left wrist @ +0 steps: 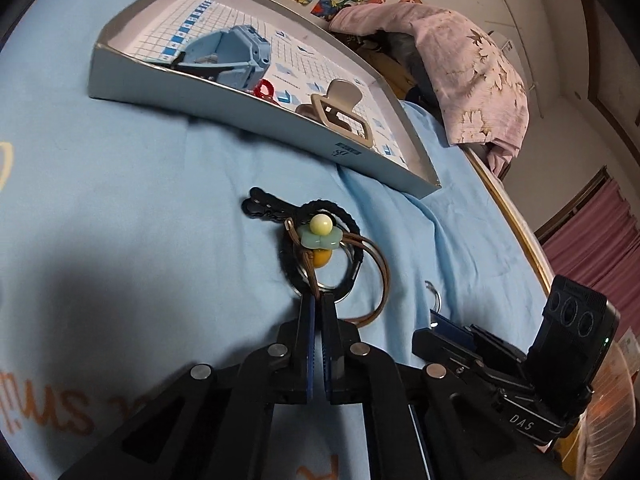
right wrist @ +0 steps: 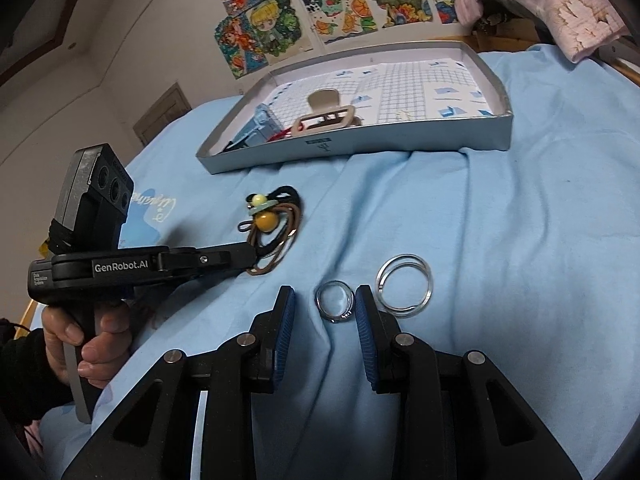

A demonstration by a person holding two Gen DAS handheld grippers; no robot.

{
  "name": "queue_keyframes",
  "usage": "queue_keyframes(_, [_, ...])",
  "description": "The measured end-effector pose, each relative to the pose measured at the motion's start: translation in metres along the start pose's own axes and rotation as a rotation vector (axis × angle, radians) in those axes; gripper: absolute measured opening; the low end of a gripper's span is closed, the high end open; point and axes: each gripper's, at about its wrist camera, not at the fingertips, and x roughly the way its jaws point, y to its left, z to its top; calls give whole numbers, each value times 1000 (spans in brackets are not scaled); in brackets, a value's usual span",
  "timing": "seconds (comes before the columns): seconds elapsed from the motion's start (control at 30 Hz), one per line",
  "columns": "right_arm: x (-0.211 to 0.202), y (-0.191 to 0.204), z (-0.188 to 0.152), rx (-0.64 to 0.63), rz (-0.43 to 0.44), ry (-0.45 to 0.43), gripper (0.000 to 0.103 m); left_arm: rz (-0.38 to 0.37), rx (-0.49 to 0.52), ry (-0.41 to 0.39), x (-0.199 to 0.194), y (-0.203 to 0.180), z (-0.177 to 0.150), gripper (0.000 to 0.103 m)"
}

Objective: Organize jewelry
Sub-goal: 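Close the left tool on the black hair tie while the right tool approaches the silver rings, then lift the hair tie with the left tool while the right tool grasps the small silver ring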

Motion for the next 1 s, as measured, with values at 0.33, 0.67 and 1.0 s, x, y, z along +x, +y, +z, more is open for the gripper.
queue_keyframes(0.33, [1, 20, -2, -80, 33, 4, 28, 77, 55, 15, -23, 2, -12, 3])
queue_keyframes(0.67, [-10, 26, -5, -127, -7, -43, 19, 83, 107, -39, -51, 3, -25, 3])
queue_keyframes(1.0, [-18, 31, -8, -146, -29, -92, 16, 68, 145, -136, -78, -2, -27, 3])
